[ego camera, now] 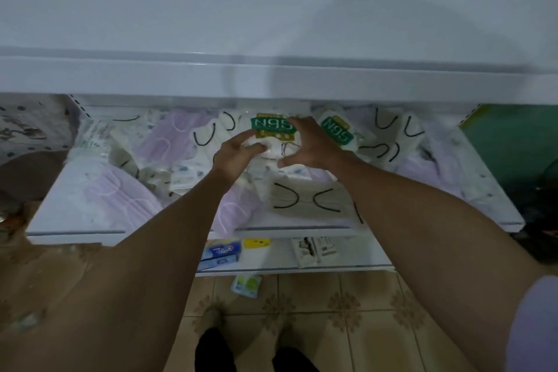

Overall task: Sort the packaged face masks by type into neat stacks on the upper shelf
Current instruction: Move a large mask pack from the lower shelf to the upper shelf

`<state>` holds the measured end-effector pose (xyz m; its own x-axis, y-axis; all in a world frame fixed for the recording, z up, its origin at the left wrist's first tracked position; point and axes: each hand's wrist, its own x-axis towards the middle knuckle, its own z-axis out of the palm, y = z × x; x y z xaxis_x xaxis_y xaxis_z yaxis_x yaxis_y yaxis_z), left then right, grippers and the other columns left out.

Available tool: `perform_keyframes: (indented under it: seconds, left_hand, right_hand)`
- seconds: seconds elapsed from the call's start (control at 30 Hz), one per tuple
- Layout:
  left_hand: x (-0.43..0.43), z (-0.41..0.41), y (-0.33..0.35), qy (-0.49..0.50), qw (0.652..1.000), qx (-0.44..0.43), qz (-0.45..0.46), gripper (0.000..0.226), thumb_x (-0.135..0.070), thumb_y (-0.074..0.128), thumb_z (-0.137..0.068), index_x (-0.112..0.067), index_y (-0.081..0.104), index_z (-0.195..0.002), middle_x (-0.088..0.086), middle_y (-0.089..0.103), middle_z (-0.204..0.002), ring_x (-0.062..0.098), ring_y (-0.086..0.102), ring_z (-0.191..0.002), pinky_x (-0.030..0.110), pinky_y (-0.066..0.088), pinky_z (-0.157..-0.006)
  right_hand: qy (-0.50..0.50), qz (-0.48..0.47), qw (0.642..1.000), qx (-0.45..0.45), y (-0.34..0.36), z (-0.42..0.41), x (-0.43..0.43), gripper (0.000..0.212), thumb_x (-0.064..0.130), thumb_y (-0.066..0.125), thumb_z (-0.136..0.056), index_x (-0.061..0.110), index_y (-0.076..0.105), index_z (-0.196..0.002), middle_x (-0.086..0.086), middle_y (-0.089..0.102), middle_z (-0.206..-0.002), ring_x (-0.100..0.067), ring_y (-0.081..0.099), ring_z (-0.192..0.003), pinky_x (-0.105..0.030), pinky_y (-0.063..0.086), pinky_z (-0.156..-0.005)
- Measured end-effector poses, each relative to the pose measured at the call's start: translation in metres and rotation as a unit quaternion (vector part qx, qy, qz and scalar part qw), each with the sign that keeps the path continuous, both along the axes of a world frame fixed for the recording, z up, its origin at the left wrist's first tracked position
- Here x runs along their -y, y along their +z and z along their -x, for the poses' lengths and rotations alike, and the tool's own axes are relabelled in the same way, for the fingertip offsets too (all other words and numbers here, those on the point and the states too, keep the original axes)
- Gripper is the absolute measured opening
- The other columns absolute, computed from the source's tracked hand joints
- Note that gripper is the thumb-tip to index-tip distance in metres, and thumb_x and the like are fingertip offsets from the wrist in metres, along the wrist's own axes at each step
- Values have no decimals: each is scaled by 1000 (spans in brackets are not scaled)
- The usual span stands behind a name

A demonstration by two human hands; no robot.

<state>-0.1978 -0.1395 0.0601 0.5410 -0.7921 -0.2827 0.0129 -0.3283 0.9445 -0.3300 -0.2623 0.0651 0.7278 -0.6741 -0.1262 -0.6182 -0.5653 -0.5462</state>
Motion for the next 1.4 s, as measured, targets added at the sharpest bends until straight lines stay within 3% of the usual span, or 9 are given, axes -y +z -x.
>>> perform_keyframes:
  seconds: [0.23, 0.33, 0.57, 0.83, 1.0, 1.1, 1.17, 1.27, 1.4]
  left_hand:
    - [0, 24, -16, 60, 998, -17, 11, 21, -26, 53, -87, -29, 59, -107, 1, 58, -104, 19, 54, -100, 30, 44, -74]
    - [-11, 18, -27, 89, 996, -10, -8, 23, -29, 55, -82, -29, 60, -104, 3, 58, -106, 20, 54, -101, 34, 46, -82]
    - [-37, -1, -58, 76, 985, 66, -141, 35, -14, 61, -88, -18, 57, -122, 4, 54, -111, 22, 52, -103, 36, 43, -94]
    - [-63, -7, -63, 36, 984, 47, -167, 44, -14, 61, -88, -23, 51, -130, 10, 53, -128, 28, 50, -119, 39, 40, -103]
    - [-66, 1, -61, 47, 986, 41, -153, 49, -15, 61, -87, -27, 48, -133, 10, 51, -130, 28, 48, -119, 40, 40, -104]
    - [-67, 4, -60, 68, 987, 17, -142, 49, -19, 62, -87, -30, 48, -132, 13, 51, -132, 29, 49, -121, 46, 37, -106]
    - [-67, 8, -60, 83, 988, 2, -129, 45, -22, 59, -89, -29, 48, -131, 13, 51, -133, 29, 49, -119, 46, 38, -105]
    - [-67, 13, -62, 90, 989, -2, -116, 46, -31, 50, -95, -28, 38, -139, 12, 47, -137, 29, 47, -122, 46, 39, -104]
    - [-67, 16, -67, 147, 984, -61, -84, 53, -48, 36, -96, -34, 22, -146, 9, 36, -147, 31, 39, -130, 45, 40, -97]
  right_hand:
    - [-83, -147, 985, -32, -27, 54, 42, 91, 51, 73, -74, 17, 29, -146, -5, 28, -153, -22, 32, -137, -30, 29, -108]
    - [-192, -75, 978, 7, -54, 57, 57, 68, 43, 63, -86, 13, 37, -142, -16, 43, -141, -31, 45, -126, -34, 39, -100]
    - [-304, -223, 925, 45, -81, 30, 78, 78, 20, 68, -81, 22, 26, -147, -14, 41, -141, -35, 43, -122, -41, 37, -105]
    - [-345, -173, 919, -81, -79, 19, 87, 63, 25, 68, -83, -5, 42, -133, -15, 53, -128, -29, 52, -119, -32, 45, -96]
    - [-409, -106, 903, 76, -57, 29, 82, 36, 22, 61, -85, 3, 59, -116, -14, 61, -117, -29, 58, -110, -35, 47, -88]
    - [-432, -126, 882, 143, -43, 30, 81, 48, 20, 58, -86, 1, 47, -129, -19, 52, -130, -33, 51, -119, -39, 45, -98]
    - [-429, -177, 864, 196, -39, 28, 79, 54, 16, 56, -84, 3, 42, -134, -18, 49, -132, -34, 51, -119, -37, 49, -95]
    - [-402, -258, 834, 274, -40, 23, 64, 41, 1, 51, -88, 6, 50, -128, -10, 59, -115, -22, 61, -87, -15, 52, -49]
    - [-296, -442, 801, 274, -36, 11, 7, 49, -17, 48, -82, 12, 57, -120, -3, 54, -98, -16, 55, -78, -27, 53, -59]
